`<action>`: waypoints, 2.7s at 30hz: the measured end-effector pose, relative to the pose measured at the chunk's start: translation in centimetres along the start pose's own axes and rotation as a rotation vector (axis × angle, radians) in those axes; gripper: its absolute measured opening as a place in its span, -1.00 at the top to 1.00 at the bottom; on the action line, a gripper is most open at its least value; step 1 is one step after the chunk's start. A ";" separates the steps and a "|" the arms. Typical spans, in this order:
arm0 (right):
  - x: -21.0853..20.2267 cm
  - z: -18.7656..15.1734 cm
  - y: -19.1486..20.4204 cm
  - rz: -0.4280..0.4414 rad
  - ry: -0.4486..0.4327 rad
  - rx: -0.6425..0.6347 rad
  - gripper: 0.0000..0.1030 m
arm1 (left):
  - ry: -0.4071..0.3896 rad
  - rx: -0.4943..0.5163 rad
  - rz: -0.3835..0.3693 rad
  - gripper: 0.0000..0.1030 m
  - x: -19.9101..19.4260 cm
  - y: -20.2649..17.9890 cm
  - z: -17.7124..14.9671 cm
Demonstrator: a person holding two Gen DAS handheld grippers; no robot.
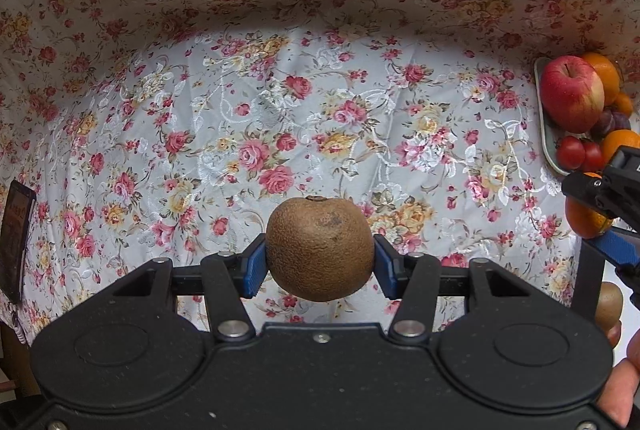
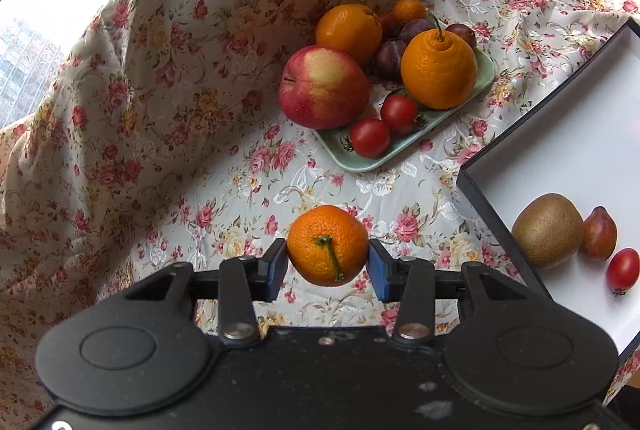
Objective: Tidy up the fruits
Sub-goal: 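Lift and carry the mandarin over the box with the right tool while the left tool carries the kiwi, then lower and open the right tool to drop the mandarin in the box while the left tool lowers the kiwi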
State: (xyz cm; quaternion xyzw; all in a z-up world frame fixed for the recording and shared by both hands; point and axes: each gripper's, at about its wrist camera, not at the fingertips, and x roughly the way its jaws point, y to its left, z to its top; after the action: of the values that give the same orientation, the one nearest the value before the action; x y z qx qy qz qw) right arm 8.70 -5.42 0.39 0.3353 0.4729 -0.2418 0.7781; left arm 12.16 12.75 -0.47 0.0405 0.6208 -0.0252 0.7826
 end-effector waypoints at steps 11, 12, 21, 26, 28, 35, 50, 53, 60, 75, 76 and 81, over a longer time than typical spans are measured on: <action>-2.2 5.2 -7.6 -0.052 -0.052 0.132 0.13 | -0.006 0.123 -0.050 -0.14 -0.5 -7.9 -1.1; -2.3 5.6 -8.5 -0.061 -0.055 0.145 0.13 | -0.004 0.131 -0.054 -0.14 -0.5 -8.7 -1.2; -3.2 7.8 -14.2 -0.128 -0.062 0.168 0.13 | 0.000 0.216 -0.091 -0.14 -0.7 -15.3 -2.5; -3.6 8.9 -17.9 -0.165 -0.059 0.215 0.13 | 0.000 0.287 -0.091 -0.14 -0.4 -19.4 -3.7; -3.8 9.5 -19.5 -0.173 -0.060 0.246 0.13 | 0.005 0.304 -0.092 -0.14 -0.1 -20.8 -4.1; -4.6 10.5 -23.7 -0.199 -0.064 0.311 0.13 | -0.035 0.379 -0.080 -0.14 -0.5 -25.4 -5.3; -6.0 11.3 -29.7 -0.261 -0.083 0.389 0.13 | -0.053 0.453 -0.159 -0.10 -0.8 -31.1 -7.1; -6.1 11.3 -29.9 -0.255 -0.083 0.386 0.13 | -0.093 0.482 -0.161 -0.06 -1.3 -31.5 -7.5; -6.3 11.5 -29.7 -0.284 -0.078 0.372 0.12 | -0.057 0.472 -0.193 -0.15 -0.9 -31.4 -7.4; -6.5 11.8 -29.8 -0.313 -0.097 0.378 0.14 | -0.047 0.469 -0.197 -0.15 -0.9 -31.4 -7.5; -6.4 11.8 -29.6 -0.313 -0.091 0.367 0.14 | -0.048 0.470 -0.197 -0.15 -0.9 -31.4 -7.5; -6.2 11.6 -29.1 -0.314 -0.074 0.336 0.14 | -0.048 0.466 -0.198 -0.15 -0.9 -31.3 -7.4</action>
State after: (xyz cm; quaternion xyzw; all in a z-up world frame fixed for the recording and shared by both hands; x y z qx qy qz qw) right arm -7.56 -32.92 1.26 0.3731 0.4436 -0.4475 0.6809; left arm 1.95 -17.74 -2.24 0.1582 0.5805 -0.2451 0.7602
